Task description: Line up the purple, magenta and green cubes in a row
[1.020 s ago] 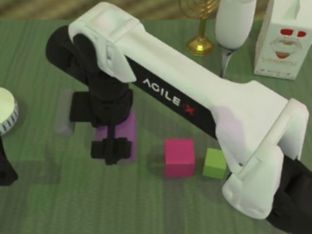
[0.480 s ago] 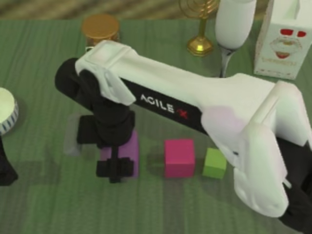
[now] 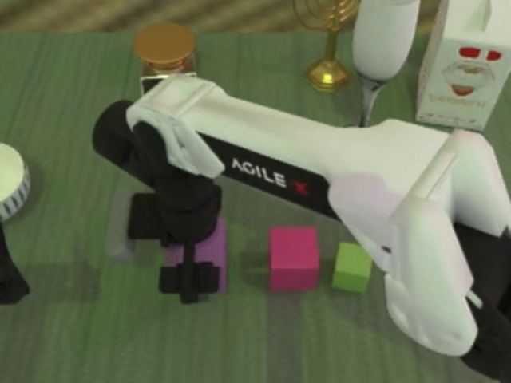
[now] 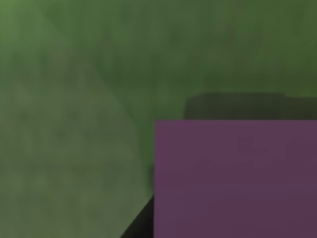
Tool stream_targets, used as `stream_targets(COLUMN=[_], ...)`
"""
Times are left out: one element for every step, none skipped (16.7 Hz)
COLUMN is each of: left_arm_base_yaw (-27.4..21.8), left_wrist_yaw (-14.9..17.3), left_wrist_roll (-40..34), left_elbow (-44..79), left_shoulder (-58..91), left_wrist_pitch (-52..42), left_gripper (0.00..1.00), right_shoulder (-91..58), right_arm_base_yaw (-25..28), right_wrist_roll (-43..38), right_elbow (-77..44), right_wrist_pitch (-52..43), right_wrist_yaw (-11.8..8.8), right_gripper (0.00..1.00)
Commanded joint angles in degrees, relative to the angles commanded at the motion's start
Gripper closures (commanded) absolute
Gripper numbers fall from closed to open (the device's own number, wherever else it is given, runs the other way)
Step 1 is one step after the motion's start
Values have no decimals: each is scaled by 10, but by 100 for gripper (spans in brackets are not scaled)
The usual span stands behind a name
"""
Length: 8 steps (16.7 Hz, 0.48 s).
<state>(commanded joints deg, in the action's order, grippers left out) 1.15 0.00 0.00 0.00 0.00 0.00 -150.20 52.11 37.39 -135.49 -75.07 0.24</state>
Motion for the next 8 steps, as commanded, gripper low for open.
stream_targets(left_arm_base_yaw=[0, 0, 0, 0, 0, 0, 0, 0], left_wrist_yaw=[0, 0, 0, 0, 0, 0, 0, 0], left_wrist_roll=[0, 0, 0, 0, 0, 0, 0, 0], left_elbow=[0, 0, 0, 0, 0, 0, 0, 0], left_shoulder=[0, 0, 0, 0, 0, 0, 0, 0], left_wrist_pitch=[0, 0, 0, 0, 0, 0, 0, 0], left_gripper=[0, 0, 0, 0, 0, 0, 0, 0], right_shoulder=[0, 0, 0, 0, 0, 0, 0, 0], right_arm_base_yaw=[0, 0, 0, 0, 0, 0, 0, 0], right_wrist_roll=[0, 0, 0, 0, 0, 0, 0, 0], right_elbow=[0, 0, 0, 0, 0, 0, 0, 0], right_wrist_pitch=[0, 0, 0, 0, 0, 0, 0, 0], right_wrist_yaw=[0, 0, 0, 0, 0, 0, 0, 0], right_gripper=[85, 77, 70, 62, 55, 47, 40, 32])
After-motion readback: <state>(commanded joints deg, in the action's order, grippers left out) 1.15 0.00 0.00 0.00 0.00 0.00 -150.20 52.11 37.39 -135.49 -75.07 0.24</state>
